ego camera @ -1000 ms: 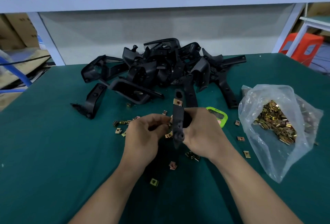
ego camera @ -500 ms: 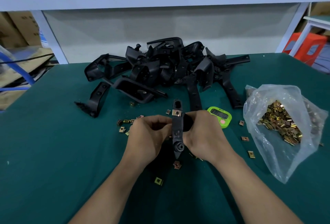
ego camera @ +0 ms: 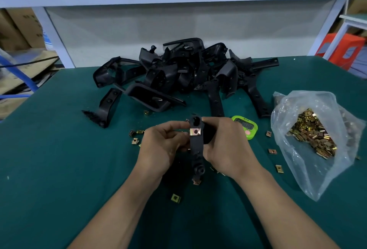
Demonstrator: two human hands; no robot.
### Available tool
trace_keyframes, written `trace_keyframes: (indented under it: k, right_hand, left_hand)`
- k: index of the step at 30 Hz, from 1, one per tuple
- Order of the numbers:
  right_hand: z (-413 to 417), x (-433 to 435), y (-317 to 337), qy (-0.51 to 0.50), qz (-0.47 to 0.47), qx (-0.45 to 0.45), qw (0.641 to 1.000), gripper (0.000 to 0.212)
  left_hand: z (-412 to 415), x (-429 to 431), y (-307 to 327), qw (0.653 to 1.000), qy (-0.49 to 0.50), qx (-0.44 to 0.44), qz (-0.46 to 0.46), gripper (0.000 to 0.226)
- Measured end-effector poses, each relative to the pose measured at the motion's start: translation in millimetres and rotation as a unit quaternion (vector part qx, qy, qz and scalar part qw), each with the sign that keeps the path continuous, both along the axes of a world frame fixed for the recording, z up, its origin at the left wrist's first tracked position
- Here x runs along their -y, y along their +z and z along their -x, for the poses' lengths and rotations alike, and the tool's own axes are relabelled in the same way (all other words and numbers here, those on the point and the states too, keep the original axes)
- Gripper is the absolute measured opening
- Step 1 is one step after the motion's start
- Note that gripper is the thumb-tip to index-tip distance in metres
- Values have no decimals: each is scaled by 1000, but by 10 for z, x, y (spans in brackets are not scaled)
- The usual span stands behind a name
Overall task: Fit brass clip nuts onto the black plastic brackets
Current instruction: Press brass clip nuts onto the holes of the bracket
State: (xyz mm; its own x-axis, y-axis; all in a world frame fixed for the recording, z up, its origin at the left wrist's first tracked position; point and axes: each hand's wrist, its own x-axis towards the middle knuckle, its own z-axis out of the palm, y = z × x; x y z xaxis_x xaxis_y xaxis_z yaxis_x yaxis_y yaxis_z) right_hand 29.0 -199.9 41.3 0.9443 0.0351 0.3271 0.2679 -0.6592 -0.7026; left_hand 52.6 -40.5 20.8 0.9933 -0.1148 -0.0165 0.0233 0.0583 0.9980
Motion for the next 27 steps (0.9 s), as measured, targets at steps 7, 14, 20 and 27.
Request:
trace_keyframes:
  k: [7,14,20,27]
  right_hand:
    - [-4,29,-23,-6,12,-3,1000,12]
    - [0,60,-26,5,28,7,1000,25]
    - [-35,104,-9,35,-17,0,999,21]
    - [-8,61,-13,11,2,20,1000,14]
  left_hand:
    - [63,52,25,999,13,-20,-27,19]
    - [68,25,47,995,0,-25,-92,23]
    - [76,34,72,998,-21,0,-58,31]
    - [60,7,43,998,-22,9,-54,33]
